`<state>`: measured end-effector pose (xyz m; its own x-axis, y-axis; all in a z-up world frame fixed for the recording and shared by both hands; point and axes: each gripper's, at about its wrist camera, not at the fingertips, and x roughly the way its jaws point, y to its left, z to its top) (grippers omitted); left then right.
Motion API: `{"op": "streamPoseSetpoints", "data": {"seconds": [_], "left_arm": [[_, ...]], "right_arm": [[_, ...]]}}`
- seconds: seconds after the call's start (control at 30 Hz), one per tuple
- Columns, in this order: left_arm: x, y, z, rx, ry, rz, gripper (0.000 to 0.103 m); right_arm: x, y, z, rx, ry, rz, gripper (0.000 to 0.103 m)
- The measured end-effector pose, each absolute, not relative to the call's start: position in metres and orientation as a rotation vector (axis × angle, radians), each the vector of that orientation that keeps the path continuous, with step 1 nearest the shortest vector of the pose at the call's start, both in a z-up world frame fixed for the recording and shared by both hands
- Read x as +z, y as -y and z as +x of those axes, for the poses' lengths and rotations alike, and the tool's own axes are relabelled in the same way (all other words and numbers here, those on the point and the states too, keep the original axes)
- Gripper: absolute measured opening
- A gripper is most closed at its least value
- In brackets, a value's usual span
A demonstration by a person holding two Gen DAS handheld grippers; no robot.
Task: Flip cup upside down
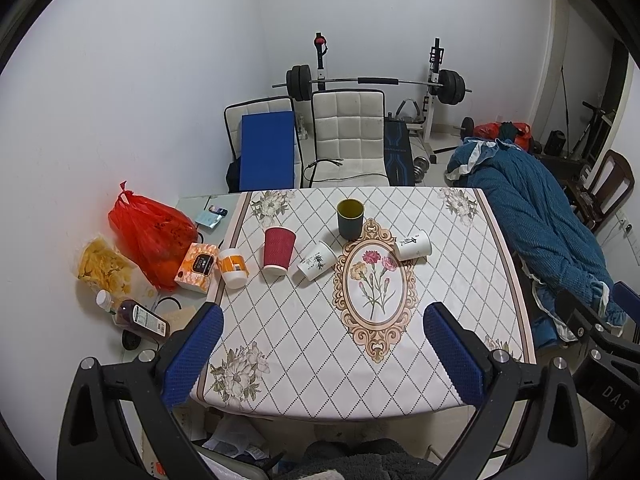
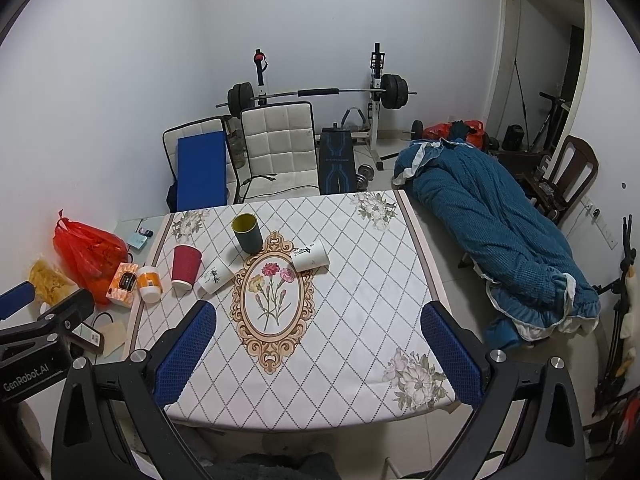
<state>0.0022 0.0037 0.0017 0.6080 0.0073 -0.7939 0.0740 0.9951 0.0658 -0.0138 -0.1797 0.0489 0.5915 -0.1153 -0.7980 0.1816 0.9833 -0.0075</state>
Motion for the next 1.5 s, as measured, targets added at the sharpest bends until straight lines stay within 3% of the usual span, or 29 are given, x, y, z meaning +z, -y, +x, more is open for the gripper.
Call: {"op": "streamPoseSetpoints", "data": {"seconds": [1.5], "left_arm": [[0.011, 0.011, 0.017, -0.030, -0.913, 0.097, 0.103]], "right_arm": [[0.063, 0.179, 0.002, -0.170, -0.909, 0.093, 0.103]]}}
